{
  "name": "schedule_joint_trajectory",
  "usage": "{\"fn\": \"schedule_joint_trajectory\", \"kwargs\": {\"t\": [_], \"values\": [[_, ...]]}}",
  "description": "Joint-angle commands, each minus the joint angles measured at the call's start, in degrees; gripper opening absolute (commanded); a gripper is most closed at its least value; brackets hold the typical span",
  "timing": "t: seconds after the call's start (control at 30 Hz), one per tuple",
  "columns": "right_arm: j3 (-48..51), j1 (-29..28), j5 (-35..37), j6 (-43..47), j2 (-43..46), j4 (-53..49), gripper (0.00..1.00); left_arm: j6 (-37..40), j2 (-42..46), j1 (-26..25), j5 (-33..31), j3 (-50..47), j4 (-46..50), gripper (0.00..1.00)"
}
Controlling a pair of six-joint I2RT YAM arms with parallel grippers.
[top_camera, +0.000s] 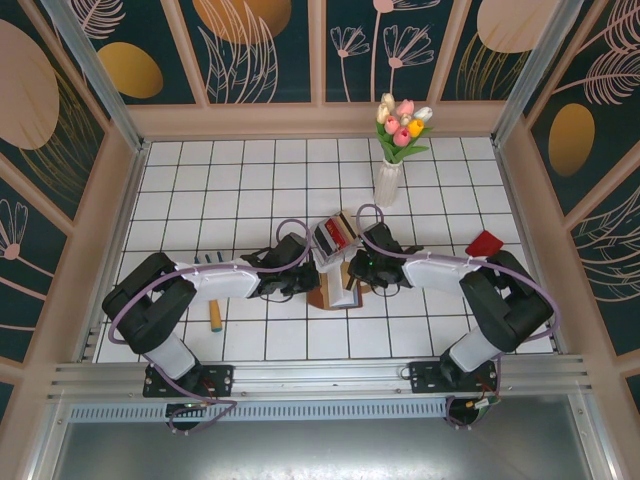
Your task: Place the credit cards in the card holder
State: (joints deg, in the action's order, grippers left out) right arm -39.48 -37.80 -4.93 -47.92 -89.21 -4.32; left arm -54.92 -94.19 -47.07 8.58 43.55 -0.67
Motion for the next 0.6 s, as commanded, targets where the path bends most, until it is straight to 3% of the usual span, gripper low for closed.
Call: {"fn": "schedule_joint_trajectory", "kwargs": {"t": [0.0, 0.13, 0.57], "values": [[-1.3, -0.3, 2.1, 0.9, -1.4, 0.1, 0.19, 1.4, -1.4, -0.1, 1.0, 0.5, 2.1, 0.00], [-1.3, -0.3, 4.3, 1.0, 1.5, -2.3, 0.13, 1.5, -1.3, -0.1, 0.8, 0.4, 2.2, 0.00], [0.7, -0.3, 6.0, 0.4, 10.4, -6.1, 0.09, 1.7, -1.0, -0.1, 0.7, 0.1, 2.1, 0.00]]}}
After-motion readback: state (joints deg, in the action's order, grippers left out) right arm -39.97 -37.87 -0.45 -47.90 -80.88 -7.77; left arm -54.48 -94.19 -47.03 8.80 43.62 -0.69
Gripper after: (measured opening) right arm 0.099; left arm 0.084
